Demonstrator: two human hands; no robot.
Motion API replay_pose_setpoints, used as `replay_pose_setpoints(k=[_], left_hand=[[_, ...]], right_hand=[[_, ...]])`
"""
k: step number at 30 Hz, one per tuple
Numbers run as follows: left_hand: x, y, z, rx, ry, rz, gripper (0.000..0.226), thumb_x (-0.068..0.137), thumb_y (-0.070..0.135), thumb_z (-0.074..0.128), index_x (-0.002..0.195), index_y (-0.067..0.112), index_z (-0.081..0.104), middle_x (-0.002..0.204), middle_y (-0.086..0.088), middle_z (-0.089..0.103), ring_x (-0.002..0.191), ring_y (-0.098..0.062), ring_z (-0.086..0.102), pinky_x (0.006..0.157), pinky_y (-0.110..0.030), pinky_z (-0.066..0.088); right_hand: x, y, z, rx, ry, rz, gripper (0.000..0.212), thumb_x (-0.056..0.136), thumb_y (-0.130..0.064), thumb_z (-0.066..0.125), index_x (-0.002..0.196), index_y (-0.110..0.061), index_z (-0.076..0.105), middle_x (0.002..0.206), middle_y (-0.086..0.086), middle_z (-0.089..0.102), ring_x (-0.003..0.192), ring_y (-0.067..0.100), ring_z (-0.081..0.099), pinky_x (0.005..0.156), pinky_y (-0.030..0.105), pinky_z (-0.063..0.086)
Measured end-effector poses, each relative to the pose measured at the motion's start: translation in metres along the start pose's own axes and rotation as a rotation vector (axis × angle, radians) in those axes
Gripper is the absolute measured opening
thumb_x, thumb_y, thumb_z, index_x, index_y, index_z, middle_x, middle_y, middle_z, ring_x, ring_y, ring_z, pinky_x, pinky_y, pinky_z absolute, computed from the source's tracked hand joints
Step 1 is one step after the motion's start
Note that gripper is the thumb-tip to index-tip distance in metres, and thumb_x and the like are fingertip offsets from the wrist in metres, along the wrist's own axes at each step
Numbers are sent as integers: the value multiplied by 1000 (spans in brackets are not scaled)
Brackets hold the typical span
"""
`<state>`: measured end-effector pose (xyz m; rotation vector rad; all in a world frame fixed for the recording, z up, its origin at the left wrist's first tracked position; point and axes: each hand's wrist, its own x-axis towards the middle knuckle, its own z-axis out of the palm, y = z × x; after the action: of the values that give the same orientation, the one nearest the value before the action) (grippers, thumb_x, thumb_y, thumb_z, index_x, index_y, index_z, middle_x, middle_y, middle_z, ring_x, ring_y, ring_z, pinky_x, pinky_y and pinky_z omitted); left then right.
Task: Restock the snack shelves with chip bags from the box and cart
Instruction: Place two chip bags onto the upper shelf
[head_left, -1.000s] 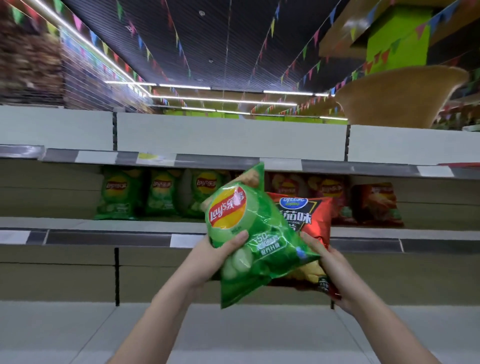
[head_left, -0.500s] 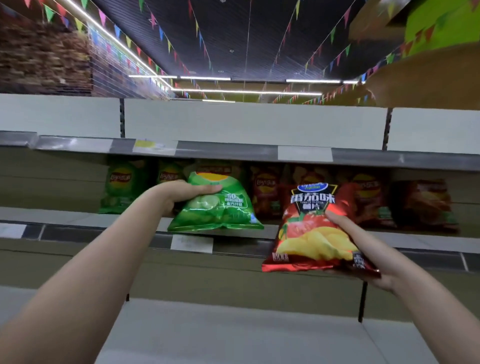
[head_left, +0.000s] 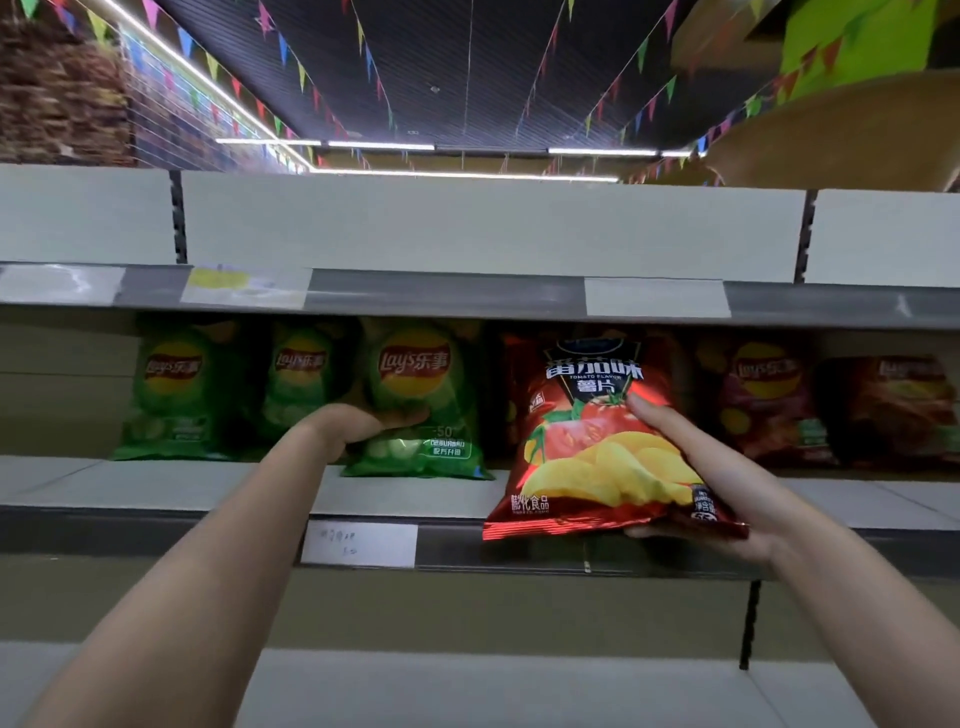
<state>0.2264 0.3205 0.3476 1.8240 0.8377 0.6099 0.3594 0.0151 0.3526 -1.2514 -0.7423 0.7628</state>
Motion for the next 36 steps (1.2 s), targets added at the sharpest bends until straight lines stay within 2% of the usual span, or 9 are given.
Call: replay_pose_setpoints(k=[6, 8, 12, 15, 17, 21, 25, 32, 36], left_hand=[[-3, 4, 11, 361, 91, -32, 85, 79, 59, 66, 142, 8, 40, 140, -14, 49, 124, -31, 48, 101, -38, 41], [-21, 8, 24, 619, 268, -41, 60, 93, 52, 52, 127, 2, 52, 134, -20, 51, 122, -36, 46, 104, -40, 39], [-68, 8, 73, 395, 635, 398, 66, 92, 50, 51, 131, -2, 44, 135, -24, 44, 127, -35, 38, 105, -40, 30], [-94, 19, 107, -150, -42, 440, 81, 80, 69, 51, 142, 18, 40, 130, 8, 56, 118, -3, 54, 103, -15, 37], [-90, 26, 127, -399, -398, 339, 88, 70, 67, 65, 142, 23, 42, 124, 7, 65, 109, -8, 64, 103, -30, 46], [-76, 44, 174, -510, -576, 280, 83, 67, 45, 74, 139, 16, 44, 111, -9, 72, 98, -24, 71, 87, -37, 55], [-81, 71, 241, -589, -734, 297, 75, 69, 37, 76, 135, 16, 48, 106, -11, 73, 92, -27, 72, 76, -36, 59], [-121, 131, 397, -667, -982, 316, 49, 80, 20, 70, 127, 12, 55, 105, -14, 73, 88, -29, 72, 78, -45, 59], [-147, 171, 479, -671, -1101, 296, 36, 88, 15, 66, 122, 9, 57, 101, -15, 74, 81, -29, 73, 70, -43, 60]], right_hand=[[24, 7, -2, 61, -21, 22, 40, 76, -41, 65, 102, -10, 68, 84, 11, 75, 64, 23, 73, 51, 38, 60], [29, 10, -1, 66, -13, 30, 44, 77, -42, 65, 105, -9, 66, 85, 13, 75, 66, 25, 73, 53, 40, 61], [35, 14, -4, 96, 33, 31, 45, 75, -44, 66, 105, -10, 67, 90, 14, 75, 69, 26, 73, 54, 42, 61], [29, 21, -11, 97, 46, 30, 40, 74, -48, 63, 94, -14, 73, 87, 10, 75, 66, 23, 72, 46, 37, 58], [21, 24, -22, 100, 78, 30, 37, 76, -48, 61, 85, -16, 77, 88, 10, 75, 67, 23, 73, 50, 38, 60], [-6, 19, -56, 74, 209, -18, 39, 80, -49, 57, 99, -17, 70, 89, 7, 75, 71, 21, 73, 63, 39, 60], [-41, 4, -109, 33, 368, -64, 46, 78, -50, 57, 105, -16, 68, 88, 6, 75, 68, 20, 72, 55, 34, 60], [-122, -13, -224, 49, 702, -93, 45, 78, -54, 56, 95, -15, 71, 81, 8, 74, 61, 18, 70, 49, 27, 55], [-161, -28, -297, 84, 826, -124, 48, 79, -57, 59, 102, -16, 72, 95, 9, 75, 74, 19, 72, 64, 29, 59]])
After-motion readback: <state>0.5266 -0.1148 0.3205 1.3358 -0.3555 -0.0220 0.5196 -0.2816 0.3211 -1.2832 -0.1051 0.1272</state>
